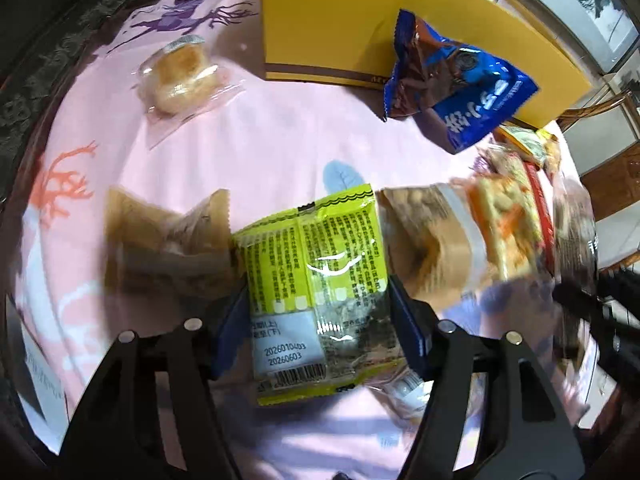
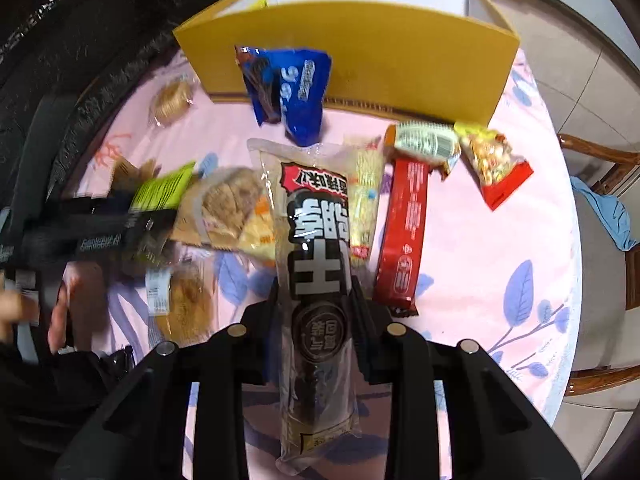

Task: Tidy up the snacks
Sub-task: 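Grasp a yellow-green seed bag with the left tool while the right tool grasps a black-white bar, then lift both snacks into the yellow box and open both tools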

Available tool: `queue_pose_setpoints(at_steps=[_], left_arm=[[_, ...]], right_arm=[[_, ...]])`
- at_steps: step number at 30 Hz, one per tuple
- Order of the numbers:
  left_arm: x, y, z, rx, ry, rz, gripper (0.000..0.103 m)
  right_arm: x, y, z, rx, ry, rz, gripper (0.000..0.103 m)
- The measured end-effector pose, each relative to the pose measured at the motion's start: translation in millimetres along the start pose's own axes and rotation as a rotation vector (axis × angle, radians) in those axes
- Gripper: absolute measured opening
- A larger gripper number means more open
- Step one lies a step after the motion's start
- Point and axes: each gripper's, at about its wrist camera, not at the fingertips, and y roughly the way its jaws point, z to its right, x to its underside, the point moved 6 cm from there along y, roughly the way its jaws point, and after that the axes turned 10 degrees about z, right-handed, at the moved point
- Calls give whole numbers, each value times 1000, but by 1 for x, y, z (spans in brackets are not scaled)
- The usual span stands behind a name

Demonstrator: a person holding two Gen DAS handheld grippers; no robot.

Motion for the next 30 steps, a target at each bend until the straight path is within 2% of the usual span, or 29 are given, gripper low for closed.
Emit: queue_pose_setpoints(at_steps=[8,17,20,27,30], left_arm=[[-8,-39,8,30,-7,91,66],[-36,-72,34,63,71,164,66],[-60,-82,46,71,81,213,66],[-148,-99,72,91,92,340,66],[-176,-99,80,93,97,361,66]], right_arm=[[-12,-13,-11,-3,-30,47,31],[-25,-26,-5,18,-20,104,31],[-50,-33,-4,30,-30,146,31],[-142,-56,1,32,-27,284,31],[-174,-63,2,40,-46,335,31]])
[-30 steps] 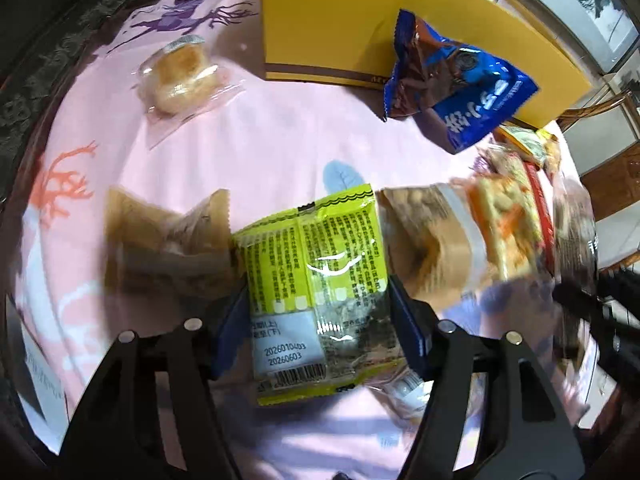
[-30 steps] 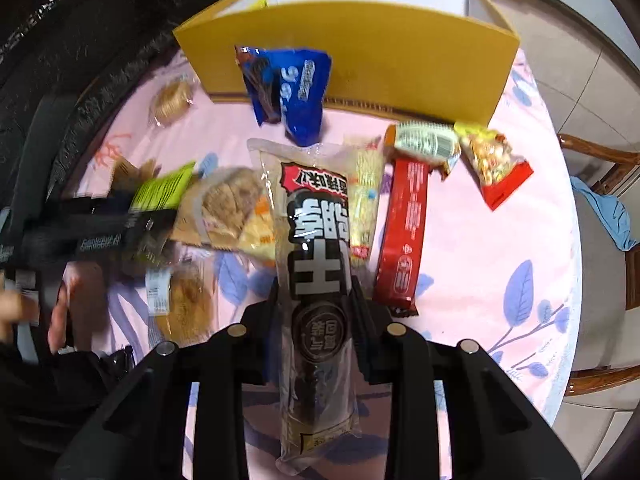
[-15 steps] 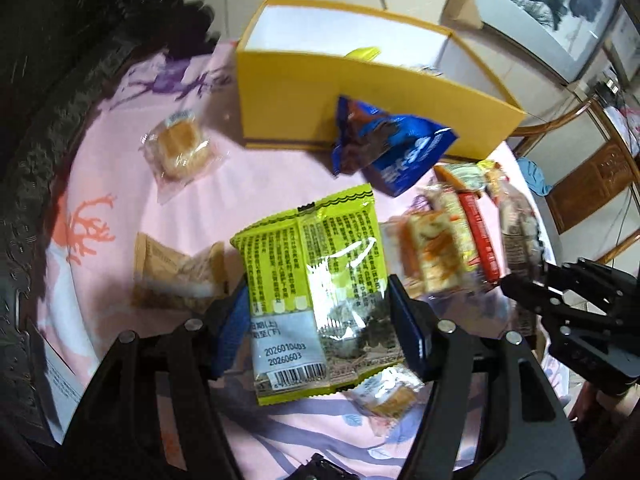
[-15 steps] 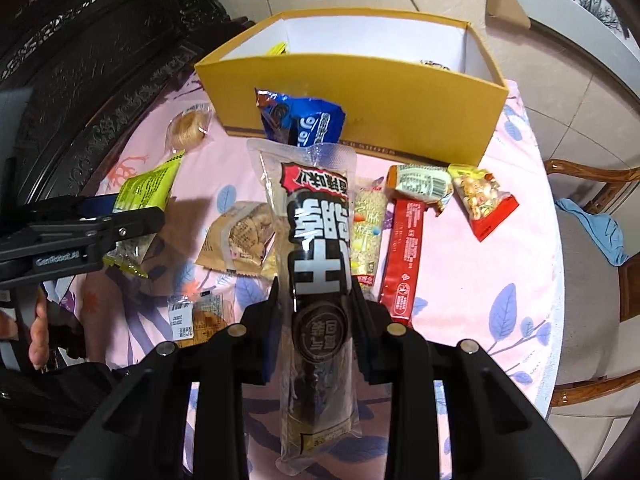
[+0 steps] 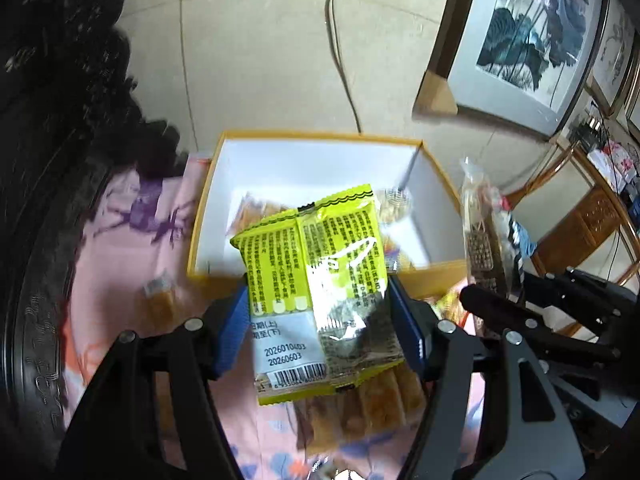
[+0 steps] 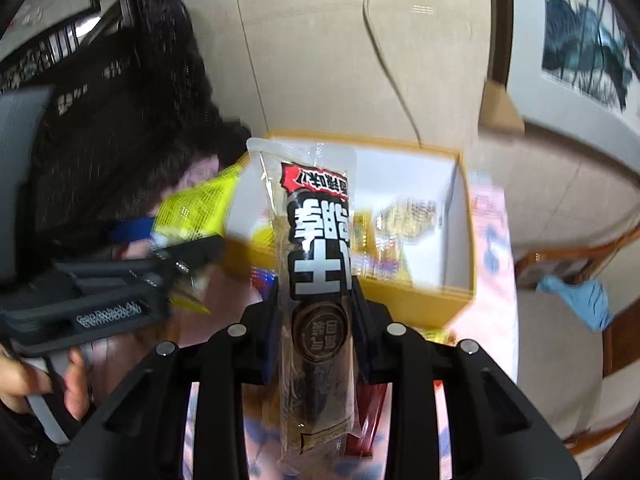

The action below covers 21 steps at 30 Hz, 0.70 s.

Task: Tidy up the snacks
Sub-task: 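Lift both snacks into the yellow box and open both tools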

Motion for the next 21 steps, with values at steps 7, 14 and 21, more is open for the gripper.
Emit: queue_pose_setpoints(at_steps=[7,14,21], left_arm=[[-33,19,1,0,5,13,66],[-68,51,-3,-51,12,-20,80],[-74,51,-36,-98,-61,-15,94]], right_arm=[[-37,18,15,20,-21,34,31],[-71,42,37,103,-5,56,49],[-76,31,59,112,15,58,65]])
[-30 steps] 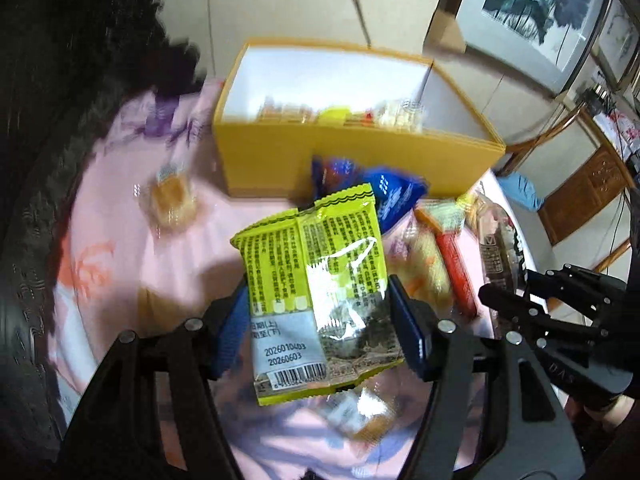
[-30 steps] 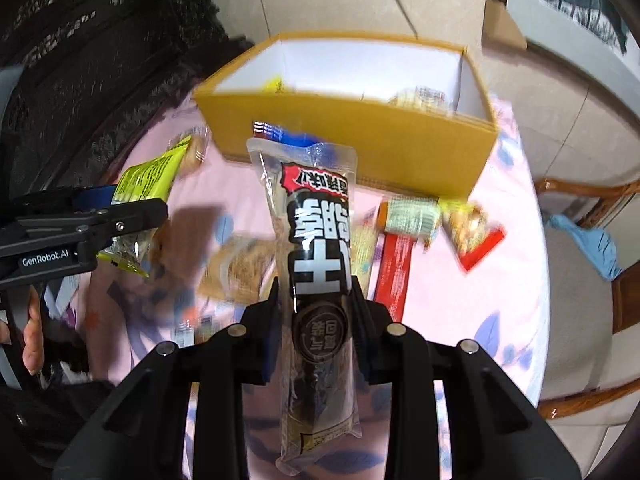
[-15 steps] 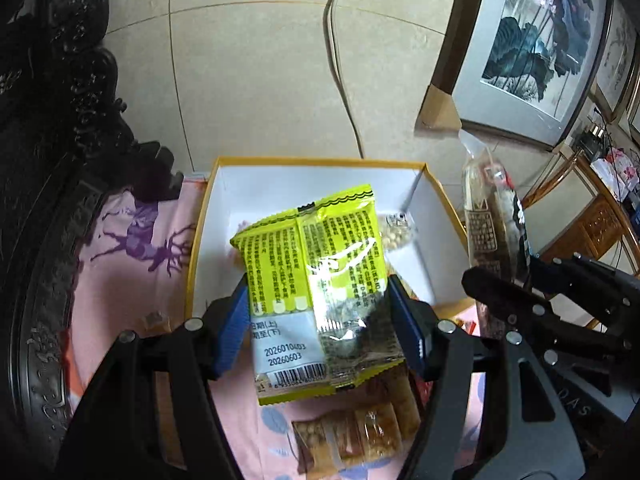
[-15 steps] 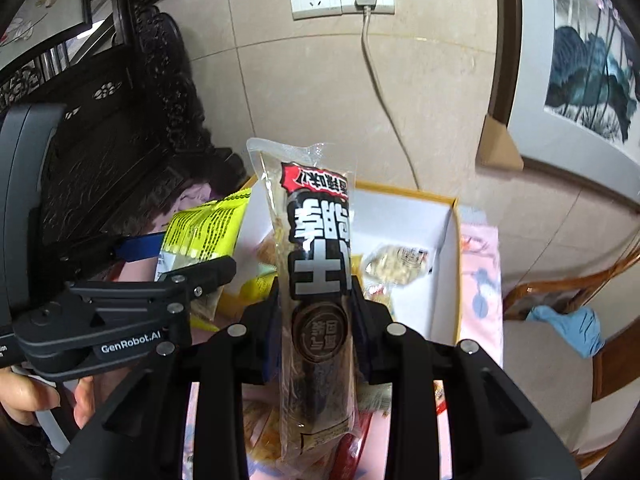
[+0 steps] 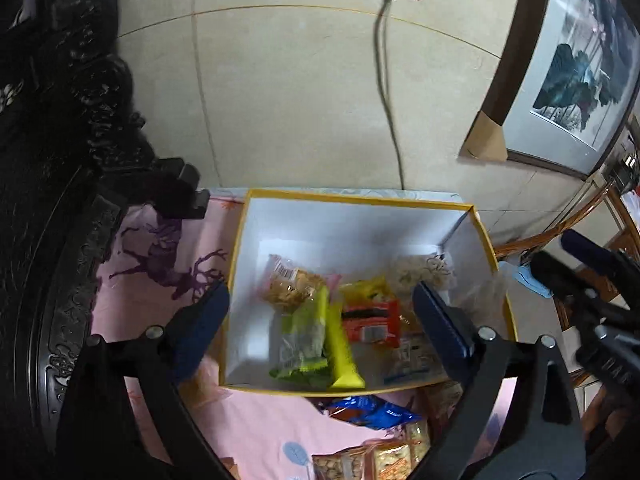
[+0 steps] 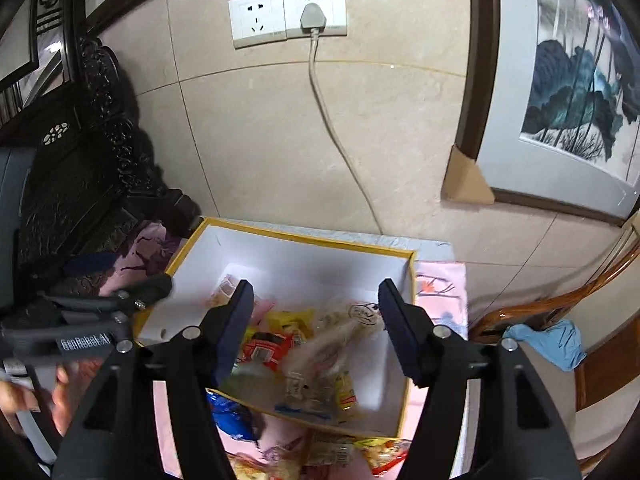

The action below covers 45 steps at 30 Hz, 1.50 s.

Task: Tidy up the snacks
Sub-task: 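Lift both snacks into the yellow box and open both tools, then grasp a brown paper cookie pack with the left tool while the right tool grasps a blue bag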

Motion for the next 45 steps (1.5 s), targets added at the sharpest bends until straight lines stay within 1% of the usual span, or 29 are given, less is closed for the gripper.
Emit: queue_pose_setpoints(at_steps=[2,4,5,6,7,9,10,12,14,18,21,22,23,24,26,29,34,36,40,41,42,45], left_arm=[[7,-3,-9,3,-26,-2,94],[22,-9,-22,-4,-50,-6,94],[30,-13,-28,-13,-55,-4,94],[43,-17,-38,-40,-59,-7,94],[54,-21,-47,-60,-64,-13,94],[75,-26,-64,-96,-85,-30,94],[92,-29,-78,-115,-110,-50,94],[120,-34,-100,-140,-148,-102,94],[142,-41,-117,-164,-166,-144,94],[182,-65,-149,-219,-191,-205,94],[204,-77,-161,-233,-212,-240,94],[213,-79,-165,-233,-219,-259,94],[219,-79,-165,-232,-219,-273,94],[225,-78,-164,-231,-218,-285,94],[236,-76,-163,-232,-212,-311,94],[247,-67,-160,-225,-232,-336,94],[259,-37,-155,-236,-271,-365,94],[264,-22,-151,-247,-239,-377,94],[282,6,-141,-243,-159,-442,94],[285,9,-139,-247,-144,-441,98],[284,10,-139,-245,-144,-413,98],[282,12,-140,-237,-135,-394,99]], right_arm=[[11,-6,-2,-56,20,-20,65],[33,-13,-12,-133,24,-60,65],[45,-15,-19,-165,18,-84,65],[64,-17,-29,-203,5,-122,65],[78,-16,-37,-221,-11,-151,65],[114,-10,-54,-241,-63,-222,65],[134,-4,-62,-243,-93,-266,65],[155,8,-71,-238,-131,-299,65],[165,23,-76,-219,-168,-309,65],[170,54,-85,-248,-173,-338,65],[172,77,-103,-279,-199,-345,65],[173,82,-107,-276,-208,-343,62],[177,87,-112,-271,-219,-348,45],[178,88,-114,-273,-209,-354,42],[178,82,-117,-278,-188,-357,34],[179,62,-115,-279,-176,-348,34],[189,18,-106,-304,-135,-338,34],[194,2,-102,-302,-105,-335,34],[197,-13,-96,-290,-49,-320,34],[196,-14,-96,-287,-45,-315,34],[195,-14,-95,-283,-40,-312,34],[194,-14,-97,-283,-27,-309,34]])
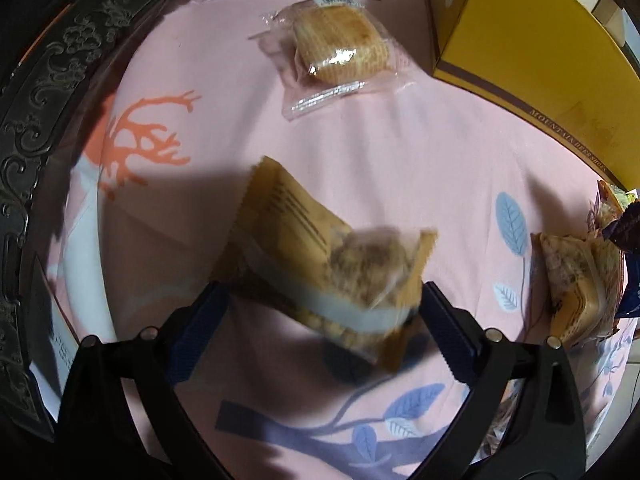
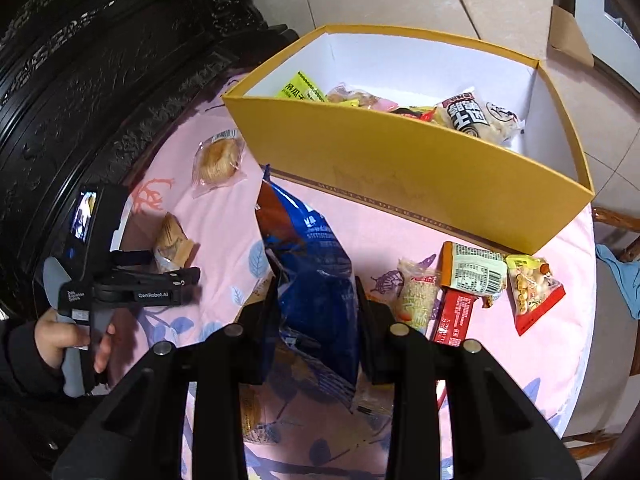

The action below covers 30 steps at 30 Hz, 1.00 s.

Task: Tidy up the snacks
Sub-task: 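Grasp a brown paper cookie pack with the left tool while the right tool grasps a blue bag, then carry both snacks over the yellow box and open both tools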

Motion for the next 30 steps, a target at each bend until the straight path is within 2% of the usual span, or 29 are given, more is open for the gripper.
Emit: queue_pose_setpoints(at_steps=[3,4,5,6,8,11,16,19,24,30], left_arm=[[-3,-2,-2,5,-6,32,92],[-3,-3,-2,5,-4,40,87],[-3,-5,-1,7,2,49,76],[-3,-9,0,9,12,56,70],[-2,-13,-3,9,6,62,46],[0,-20,-12,50,-31,58,29],[5,-30,4,96,-5,57,27],[-1,-46,14,142,17,86,26],[-17,-80,60,217,114,156,26],[-55,-107,121,292,194,233,26]], right_arm=[[2,4,-4,-3,-12,-11,34],[3,6,-7,2,-21,-15,34],[4,7,-7,6,-26,-19,34],[5,7,-8,10,-27,-19,33],[6,6,-7,11,-21,-17,33],[5,3,-7,12,-19,-8,33],[5,-2,-5,22,0,0,33],[3,-8,-5,26,5,15,33],[-2,-20,-1,45,22,49,33],[-20,-41,11,88,31,110,33]])
